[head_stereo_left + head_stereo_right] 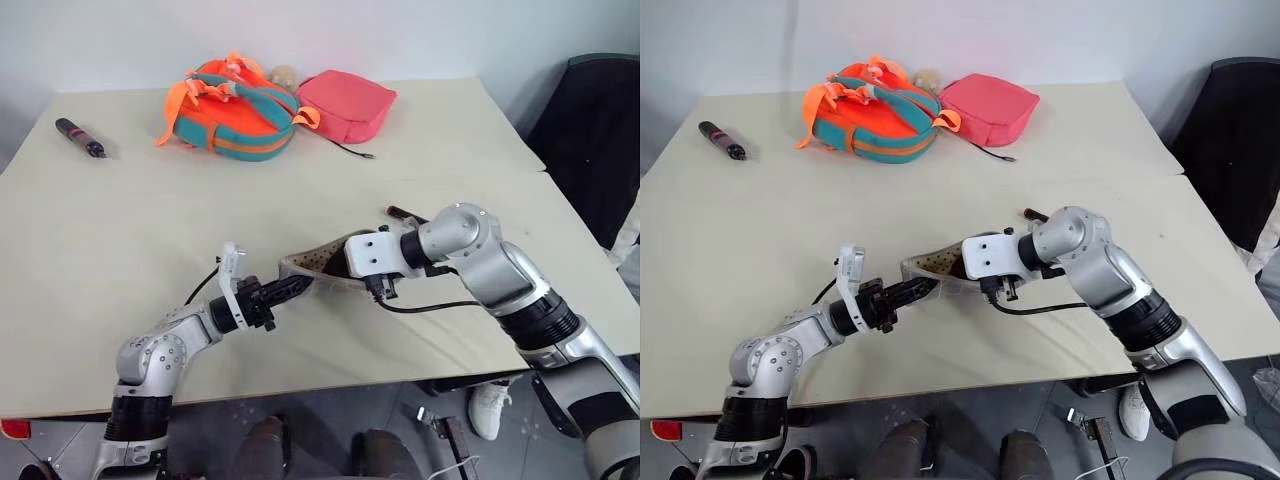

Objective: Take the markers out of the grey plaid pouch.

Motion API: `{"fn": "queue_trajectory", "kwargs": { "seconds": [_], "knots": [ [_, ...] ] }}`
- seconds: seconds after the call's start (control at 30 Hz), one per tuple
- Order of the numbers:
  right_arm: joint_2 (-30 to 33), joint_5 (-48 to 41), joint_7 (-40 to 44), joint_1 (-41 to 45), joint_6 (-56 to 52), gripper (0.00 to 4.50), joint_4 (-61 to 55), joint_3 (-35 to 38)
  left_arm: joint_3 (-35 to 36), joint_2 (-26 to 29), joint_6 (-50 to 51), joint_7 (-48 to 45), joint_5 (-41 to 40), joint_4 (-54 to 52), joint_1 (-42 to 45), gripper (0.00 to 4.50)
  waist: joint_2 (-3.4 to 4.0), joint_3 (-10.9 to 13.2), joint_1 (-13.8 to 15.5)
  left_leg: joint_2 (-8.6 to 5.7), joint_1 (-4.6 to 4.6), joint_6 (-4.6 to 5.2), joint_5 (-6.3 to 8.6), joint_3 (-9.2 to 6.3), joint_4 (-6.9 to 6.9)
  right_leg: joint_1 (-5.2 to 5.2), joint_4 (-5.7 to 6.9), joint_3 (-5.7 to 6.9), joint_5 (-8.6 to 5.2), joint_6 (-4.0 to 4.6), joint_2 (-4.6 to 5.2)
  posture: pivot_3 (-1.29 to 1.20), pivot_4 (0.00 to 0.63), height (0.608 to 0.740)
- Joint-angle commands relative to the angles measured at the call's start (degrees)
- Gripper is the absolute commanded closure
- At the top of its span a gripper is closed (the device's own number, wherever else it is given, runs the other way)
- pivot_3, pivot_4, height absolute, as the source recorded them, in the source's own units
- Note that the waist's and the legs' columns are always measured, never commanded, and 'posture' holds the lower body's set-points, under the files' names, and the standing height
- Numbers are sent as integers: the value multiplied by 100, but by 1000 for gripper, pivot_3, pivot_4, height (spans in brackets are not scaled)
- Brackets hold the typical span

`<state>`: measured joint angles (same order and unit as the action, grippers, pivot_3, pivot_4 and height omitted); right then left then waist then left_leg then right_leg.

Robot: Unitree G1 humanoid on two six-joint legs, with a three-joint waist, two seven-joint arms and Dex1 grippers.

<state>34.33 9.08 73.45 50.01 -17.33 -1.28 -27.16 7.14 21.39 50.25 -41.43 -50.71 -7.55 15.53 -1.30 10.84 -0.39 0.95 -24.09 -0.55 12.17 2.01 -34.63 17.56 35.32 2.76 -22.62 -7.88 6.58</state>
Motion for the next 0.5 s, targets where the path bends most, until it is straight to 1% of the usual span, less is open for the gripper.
{"fn": "queue_trajectory", "kwargs": {
  "seconds": [0.03, 0.1, 0.2, 0.27, 0.3, 0.37, 0.4, 0.5],
  "knots": [
    [58, 107, 74, 228, 118, 3259, 50, -29, 166, 115, 244, -212, -310, 143, 82, 4500, 0, 0, 9, 1, 0, 0, 0, -1, 0, 0, 0, 1, 0, 0, -1, 0, 150, 740],
    [106, 121, 240, 264, 35, 3259, 57, -101, 161, 181, 234, -280, -228, 203, 75, 4500, 0, 0, 10, 1, 1, 0, 0, -2, 0, 0, 0, 2, 0, 0, -2, 0, 150, 740],
    [-63, 142, 323, 465, -130, 3259, 46, -173, 571, 80, 664, -114, -771, 505, 175, 4500, 0, 0, 12, -1, 0, 0, 0, 0, 0, -1, -1, 1, 0, 0, 1, 0, 150, 740],
    [-203, 135, 321, 593, -292, 3259, 50, -202, 694, 96, 875, -119, -964, 613, 208, 4500, -1, 0, 4, 1, 0, 0, 0, -2, -2, 0, 1, 2, 0, 0, 0, 0, 150, 740],
    [-181, 171, 399, 599, -328, 3259, 50, -263, 572, 201, 720, -188, -702, 591, 171, 4500, -1, 0, -5, 1, 0, -1, 0, -2, -2, 1, 5, 1, 0, 0, 0, 0, 150, 740],
    [-159, 284, 452, 563, -351, 3259, 100, -401, 244, 365, -168, -315, 188, 517, 77, 4500, -1, 0, 0, 1, 2, -3, 1, -2, -1, 2, 9, 2, 0, 0, -1, 0, 150, 740],
    [-164, 348, 436, 540, -304, 3259, 148, -465, 176, 369, -532, -323, 469, 514, 53, 4500, -1, 0, 4, 1, 3, -4, 2, -2, -1, 3, 8, 2, 0, 0, -1, 0, 150, 740],
    [-287, 509, 228, 491, -96, 3259, 413, -594, 95, 324, -1033, -414, 757, 531, 23, 4500, -1, 0, 11, -1, 2, -4, 2, 2, 0, 1, 3, 2, 0, 0, -1, 0, 150, 740]
  ]
}}
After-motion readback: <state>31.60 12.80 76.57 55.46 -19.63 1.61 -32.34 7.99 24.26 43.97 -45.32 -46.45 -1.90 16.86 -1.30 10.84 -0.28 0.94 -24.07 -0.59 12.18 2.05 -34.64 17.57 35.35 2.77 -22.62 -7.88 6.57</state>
